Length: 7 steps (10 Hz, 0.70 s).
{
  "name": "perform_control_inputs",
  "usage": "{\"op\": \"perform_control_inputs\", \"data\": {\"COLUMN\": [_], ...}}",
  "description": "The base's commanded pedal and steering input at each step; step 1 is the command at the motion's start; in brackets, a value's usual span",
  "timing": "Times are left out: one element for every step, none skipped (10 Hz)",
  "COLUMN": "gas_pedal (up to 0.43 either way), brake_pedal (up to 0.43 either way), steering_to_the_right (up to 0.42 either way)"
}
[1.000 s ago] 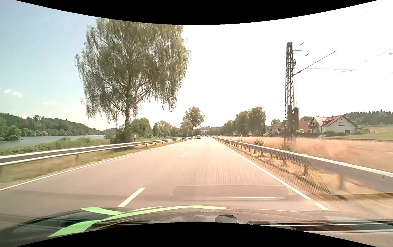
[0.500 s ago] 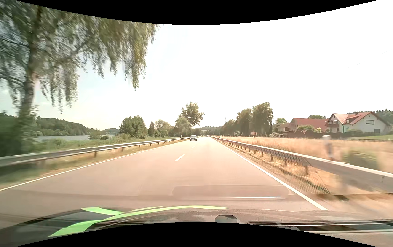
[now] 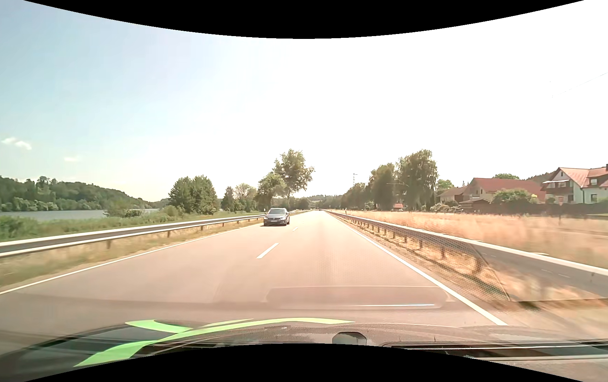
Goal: Follow the waypoints while adhering to traffic rules and regulations
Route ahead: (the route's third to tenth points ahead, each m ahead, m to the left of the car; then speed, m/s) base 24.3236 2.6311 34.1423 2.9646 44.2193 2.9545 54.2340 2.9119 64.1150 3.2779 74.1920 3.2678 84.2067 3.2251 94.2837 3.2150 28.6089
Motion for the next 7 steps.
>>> {"op": "perform_control_inputs", "data": {"gas_pedal": [0.260,0.260,0.260,0.268,0.280,0.287,0.287], "brake_pedal": [0.000,0.000,0.000,0.000,0.000,0.000,0.000], "steering_to_the_right": [0.000,0.000,0.000,0.000,0.000,0.000,0.000]}}
